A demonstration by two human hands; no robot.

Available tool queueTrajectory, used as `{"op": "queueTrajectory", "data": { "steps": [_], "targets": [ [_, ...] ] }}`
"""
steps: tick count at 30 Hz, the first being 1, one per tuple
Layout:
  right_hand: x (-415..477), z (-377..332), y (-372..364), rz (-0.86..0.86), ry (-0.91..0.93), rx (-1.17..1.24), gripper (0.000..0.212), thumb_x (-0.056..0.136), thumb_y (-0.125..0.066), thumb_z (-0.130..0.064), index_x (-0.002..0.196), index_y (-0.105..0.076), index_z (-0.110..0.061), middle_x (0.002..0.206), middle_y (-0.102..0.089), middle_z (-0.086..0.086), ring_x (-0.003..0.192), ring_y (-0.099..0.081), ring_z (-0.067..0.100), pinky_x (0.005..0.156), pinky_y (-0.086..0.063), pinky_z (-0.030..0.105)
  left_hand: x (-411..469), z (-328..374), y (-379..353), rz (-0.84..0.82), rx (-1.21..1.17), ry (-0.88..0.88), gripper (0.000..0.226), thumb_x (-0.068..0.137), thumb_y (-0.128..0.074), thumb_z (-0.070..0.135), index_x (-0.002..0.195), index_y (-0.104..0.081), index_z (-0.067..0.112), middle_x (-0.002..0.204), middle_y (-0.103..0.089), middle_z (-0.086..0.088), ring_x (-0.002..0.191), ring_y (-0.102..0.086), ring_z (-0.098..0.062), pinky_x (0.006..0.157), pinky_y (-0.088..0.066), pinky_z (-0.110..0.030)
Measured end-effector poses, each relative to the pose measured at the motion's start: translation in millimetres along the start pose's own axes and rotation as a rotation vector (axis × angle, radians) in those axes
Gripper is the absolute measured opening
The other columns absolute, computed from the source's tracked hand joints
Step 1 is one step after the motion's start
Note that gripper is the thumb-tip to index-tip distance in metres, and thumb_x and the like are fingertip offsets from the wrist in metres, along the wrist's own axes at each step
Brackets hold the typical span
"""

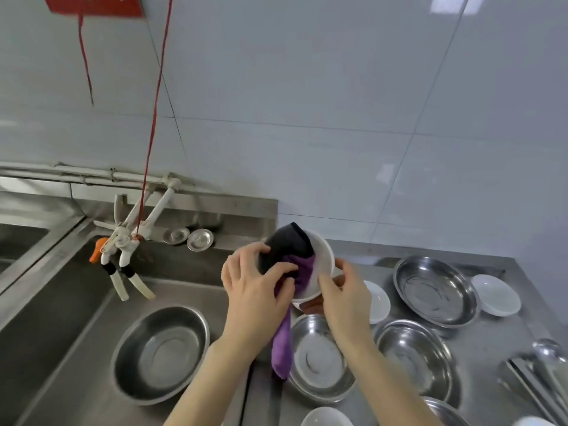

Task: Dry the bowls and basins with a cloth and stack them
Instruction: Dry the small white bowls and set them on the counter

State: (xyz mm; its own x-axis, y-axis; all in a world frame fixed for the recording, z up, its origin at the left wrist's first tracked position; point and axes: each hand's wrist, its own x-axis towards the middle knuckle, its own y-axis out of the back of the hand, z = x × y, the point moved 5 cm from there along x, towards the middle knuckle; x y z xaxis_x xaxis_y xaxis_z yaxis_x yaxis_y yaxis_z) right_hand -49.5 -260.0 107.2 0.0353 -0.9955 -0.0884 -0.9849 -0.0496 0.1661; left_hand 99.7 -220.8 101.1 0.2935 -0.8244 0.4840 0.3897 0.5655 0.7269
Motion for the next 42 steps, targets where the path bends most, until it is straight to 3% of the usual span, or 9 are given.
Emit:
{"op": "queueTrajectory", "data": {
  "steps": [4,7,16,19,22,28,34,37,42],
  "targets": [
    [-16,-25,6,-0.009,0.046,0.080,0.012,0.097,-0.057,-0.017,0.108,-0.056,-0.022,0.065,-0.067,0.006,0.050,-0.070,0.027,0.055,-0.060,0.043,8,14,19,-0.195,-0.502,0.279,0.036,0.089,-0.059,0.016,0.110,-0.063,0.045,0.140,-0.027,0.006,0.128,-0.034,-0.010,0.101,-0.032,-0.022],
    [-25,-41,14,0.003,0.131,0.032,0.014,0.097,-0.054,-0.018,0.110,-0.057,-0.022,0.070,-0.067,0.010,0.050,-0.069,0.025,0.051,-0.058,0.034,14,29,36,-0.174,-0.546,0.331,0.033,0.090,-0.053,0.015,0.106,-0.063,0.042,0.113,-0.053,0.006,0.100,-0.053,-0.003,0.081,-0.041,-0.014],
    [-44,-58,25,0.195,0.284,0.009,0.026,0.094,-0.055,-0.015,0.115,-0.056,-0.032,0.070,-0.059,-0.003,0.059,-0.055,-0.001,0.056,-0.043,0.009,-19,89,43,0.051,-0.627,0.361,0.010,0.097,-0.049,0.020,0.099,-0.045,0.029,0.099,-0.055,0.004,0.084,-0.051,-0.004,0.061,-0.039,-0.014],
    [-47,-51,30,0.149,0.260,-0.037,0.023,0.091,-0.055,-0.009,0.096,-0.060,-0.030,0.068,-0.061,0.006,0.055,-0.054,0.009,0.053,-0.046,0.013,-6,75,40,-0.032,-0.511,0.313,0.014,0.094,-0.050,0.014,0.101,-0.048,0.025,0.099,-0.056,-0.001,0.084,-0.049,-0.008,0.061,-0.034,-0.013],
    [-48,-53,41,0.013,0.196,-0.045,0.031,0.088,-0.052,-0.011,0.102,-0.063,-0.036,0.080,-0.065,0.019,0.066,-0.069,0.031,0.062,-0.061,0.036,6,64,42,-0.129,-0.374,0.172,0.018,0.090,-0.054,0.012,0.102,-0.056,0.025,0.103,-0.055,-0.002,0.085,-0.051,-0.010,0.068,-0.038,-0.015],
    [-50,-73,57,-0.232,0.134,-0.280,0.033,0.094,-0.050,-0.006,0.104,-0.061,-0.036,0.080,-0.064,0.004,0.051,-0.071,0.023,0.054,-0.058,0.032,16,45,48,-0.388,-0.277,-0.086,0.025,0.088,-0.055,0.010,0.100,-0.062,0.030,0.109,-0.053,0.006,0.094,-0.054,-0.012,0.081,-0.039,-0.017],
    [-54,-57,39,0.082,0.180,-0.063,0.032,0.092,-0.052,-0.011,0.121,-0.061,-0.022,0.078,-0.063,0.008,0.067,-0.069,0.021,0.066,-0.060,0.035,-16,61,57,0.025,-0.517,0.316,0.020,0.092,-0.052,0.015,0.101,-0.060,0.030,0.099,-0.062,0.006,0.090,-0.057,-0.008,0.072,-0.045,-0.020],
    [-63,-57,28,0.175,0.239,-0.045,0.026,0.094,-0.051,-0.012,0.113,-0.059,-0.028,0.067,-0.056,-0.004,0.055,-0.053,0.001,0.053,-0.045,0.014,-38,82,59,0.090,-0.658,0.394,0.011,0.095,-0.052,0.020,0.100,-0.055,0.029,0.100,-0.057,0.006,0.089,-0.054,-0.004,0.070,-0.041,-0.016],
    [-66,-59,30,0.036,0.239,-0.075,0.022,0.087,-0.053,-0.017,0.088,-0.065,-0.035,0.074,-0.064,0.011,0.066,-0.066,0.024,0.066,-0.059,0.046,-27,71,57,0.005,-0.569,0.337,0.015,0.093,-0.056,0.014,0.101,-0.058,0.026,0.108,-0.052,0.003,0.091,-0.048,0.001,0.067,-0.037,-0.006]
  ]
}}
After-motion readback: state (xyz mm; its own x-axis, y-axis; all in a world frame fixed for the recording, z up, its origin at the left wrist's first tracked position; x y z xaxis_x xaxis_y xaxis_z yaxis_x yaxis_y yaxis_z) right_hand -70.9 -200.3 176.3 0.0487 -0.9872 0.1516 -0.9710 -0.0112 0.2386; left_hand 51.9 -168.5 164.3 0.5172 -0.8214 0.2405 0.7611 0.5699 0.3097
